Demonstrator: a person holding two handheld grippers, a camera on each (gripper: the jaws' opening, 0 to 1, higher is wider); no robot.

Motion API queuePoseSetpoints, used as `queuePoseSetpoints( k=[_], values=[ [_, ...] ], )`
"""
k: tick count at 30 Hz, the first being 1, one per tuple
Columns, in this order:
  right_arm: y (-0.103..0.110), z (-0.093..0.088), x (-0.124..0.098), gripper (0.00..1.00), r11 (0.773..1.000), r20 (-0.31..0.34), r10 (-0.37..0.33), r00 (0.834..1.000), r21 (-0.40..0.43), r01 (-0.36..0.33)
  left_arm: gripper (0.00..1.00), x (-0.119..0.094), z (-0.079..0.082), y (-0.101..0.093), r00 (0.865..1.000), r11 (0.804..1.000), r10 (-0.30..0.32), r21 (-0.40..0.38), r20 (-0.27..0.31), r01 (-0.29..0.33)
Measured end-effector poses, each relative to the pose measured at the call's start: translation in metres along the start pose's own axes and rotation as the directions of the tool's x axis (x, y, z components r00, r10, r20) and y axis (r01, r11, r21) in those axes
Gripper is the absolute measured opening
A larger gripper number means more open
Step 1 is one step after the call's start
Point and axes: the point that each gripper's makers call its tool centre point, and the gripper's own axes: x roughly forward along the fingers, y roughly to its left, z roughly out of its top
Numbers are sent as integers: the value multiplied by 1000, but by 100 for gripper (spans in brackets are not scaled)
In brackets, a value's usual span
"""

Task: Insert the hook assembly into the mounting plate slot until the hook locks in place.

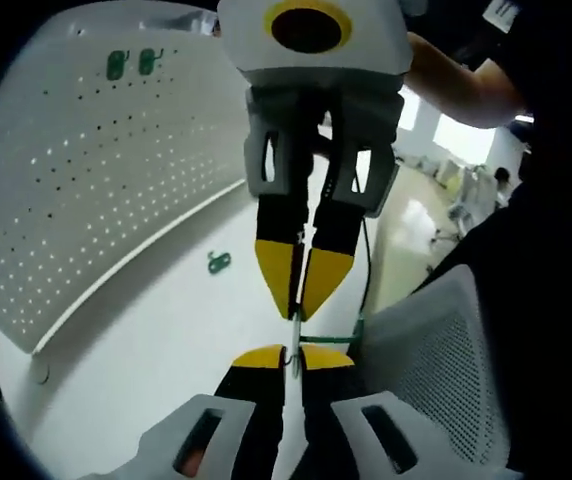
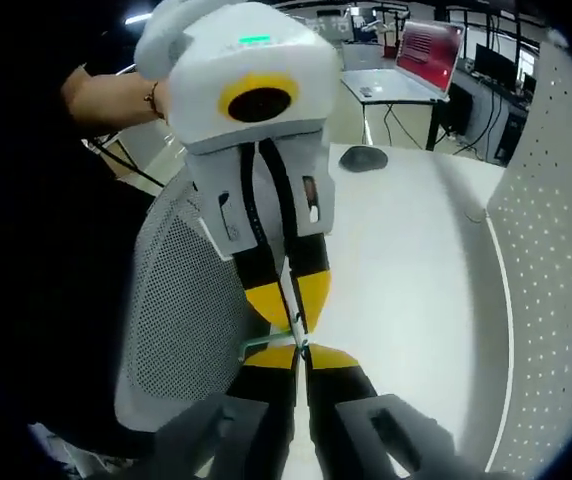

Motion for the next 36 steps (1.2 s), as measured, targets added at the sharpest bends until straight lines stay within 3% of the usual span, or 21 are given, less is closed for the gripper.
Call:
queuePoseSetpoints(
  k=[4,12,16,21,26,28,30,32,33,34,35,36],
  values=[
    [4,1,2,0,999,9,24,1000,36,-24,3,-2,-3,-1,999,998,-5,63,-34,7],
    [0,4,0,1,998,50,12,999,54,-14,1,-6,-3,5,1000,997,-7,74,-28,9],
    [-13,-2,-9,9,996,70,-51,996,78,45,1,-9,4,9,1000,1000,9,21,4,-9],
    [-34,-9,-32,10,970,150,-148,977,216,114,1,-18,5,34,996,992,88,-92,26,-85],
    [-58,-12,-61,11,908,246,-304,920,367,201,1,-33,15,62,978,957,187,-240,88,-162],
    [-63,-9,-73,12,878,294,-361,885,429,215,1,-40,26,69,965,944,217,-282,148,-169],
    [-67,-1,-86,12,847,360,-420,833,485,217,1,-49,35,78,941,936,277,-274,193,-220],
    [-68,7,-96,13,822,416,-467,780,529,211,1,-54,40,84,924,915,319,-323,213,-241],
    [-67,14,-101,14,800,457,-496,738,571,183,1,-57,44,88,910,905,346,-338,229,-260],
    [-63,19,-101,15,786,489,-505,711,601,145,1,-59,45,90,902,896,362,-356,236,-266],
    [-63,20,-102,16,777,497,-515,698,614,137,1,-60,46,91,895,888,375,-370,240,-272],
    [-63,22,-102,16,752,503,-552,665,645,135,1,-62,48,94,884,877,395,-388,248,-283]
  ],
)
